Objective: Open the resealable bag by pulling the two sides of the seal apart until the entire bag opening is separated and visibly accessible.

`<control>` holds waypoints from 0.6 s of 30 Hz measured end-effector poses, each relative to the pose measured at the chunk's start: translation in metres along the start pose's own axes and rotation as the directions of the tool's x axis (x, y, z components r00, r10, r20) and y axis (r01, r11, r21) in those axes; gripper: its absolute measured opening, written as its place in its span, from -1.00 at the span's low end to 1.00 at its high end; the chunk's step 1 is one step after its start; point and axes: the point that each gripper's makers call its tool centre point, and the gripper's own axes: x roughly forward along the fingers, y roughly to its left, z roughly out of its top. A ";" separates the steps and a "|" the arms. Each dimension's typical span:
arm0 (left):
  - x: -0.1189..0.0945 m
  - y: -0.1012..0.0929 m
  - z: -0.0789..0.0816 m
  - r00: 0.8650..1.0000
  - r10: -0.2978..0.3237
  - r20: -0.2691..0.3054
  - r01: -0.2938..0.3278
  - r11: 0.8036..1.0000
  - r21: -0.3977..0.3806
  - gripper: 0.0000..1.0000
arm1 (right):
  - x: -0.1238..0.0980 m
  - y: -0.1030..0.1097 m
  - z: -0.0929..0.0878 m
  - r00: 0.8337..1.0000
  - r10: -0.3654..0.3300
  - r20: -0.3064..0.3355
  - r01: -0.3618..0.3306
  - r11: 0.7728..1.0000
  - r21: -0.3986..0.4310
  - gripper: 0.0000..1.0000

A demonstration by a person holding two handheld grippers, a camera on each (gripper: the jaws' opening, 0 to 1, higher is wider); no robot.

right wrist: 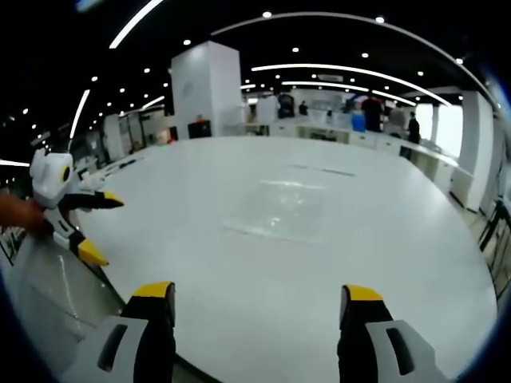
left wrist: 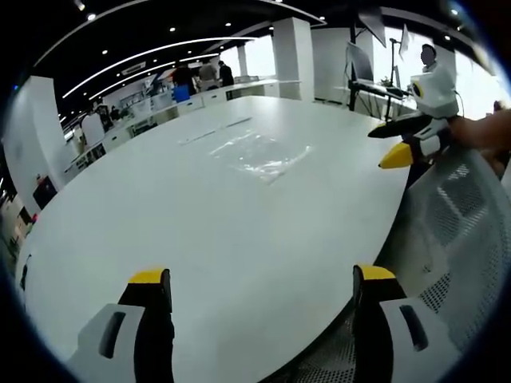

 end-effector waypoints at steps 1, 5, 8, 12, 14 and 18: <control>0.000 0.000 0.000 1.000 0.000 0.000 0.000 1.000 0.000 0.86 | 0.000 0.000 0.000 1.000 0.000 -0.001 0.000 1.000 0.001 0.68; 0.000 0.000 0.001 1.000 -0.002 0.002 0.002 1.000 0.003 0.86 | 0.000 0.000 0.000 1.000 0.000 0.000 0.000 1.000 -0.001 0.68; 0.000 0.000 0.002 1.000 -0.002 0.008 0.002 1.000 -0.003 0.86 | 0.000 0.000 0.000 1.000 0.002 -0.001 -0.002 1.000 -0.001 0.68; -0.002 0.001 0.005 1.000 -0.005 0.024 0.005 1.000 -0.017 0.86 | 0.000 0.003 0.002 1.000 0.014 0.007 -0.014 1.000 -0.001 0.68; -0.002 0.000 0.005 1.000 -0.005 0.025 0.006 1.000 -0.019 0.86 | 0.000 0.004 0.003 1.000 0.023 0.013 -0.023 1.000 0.005 0.69; -0.003 0.001 0.007 0.999 -0.003 0.034 0.004 1.000 -0.021 0.85 | 0.000 0.008 0.004 0.999 0.049 0.010 -0.049 0.999 0.007 0.70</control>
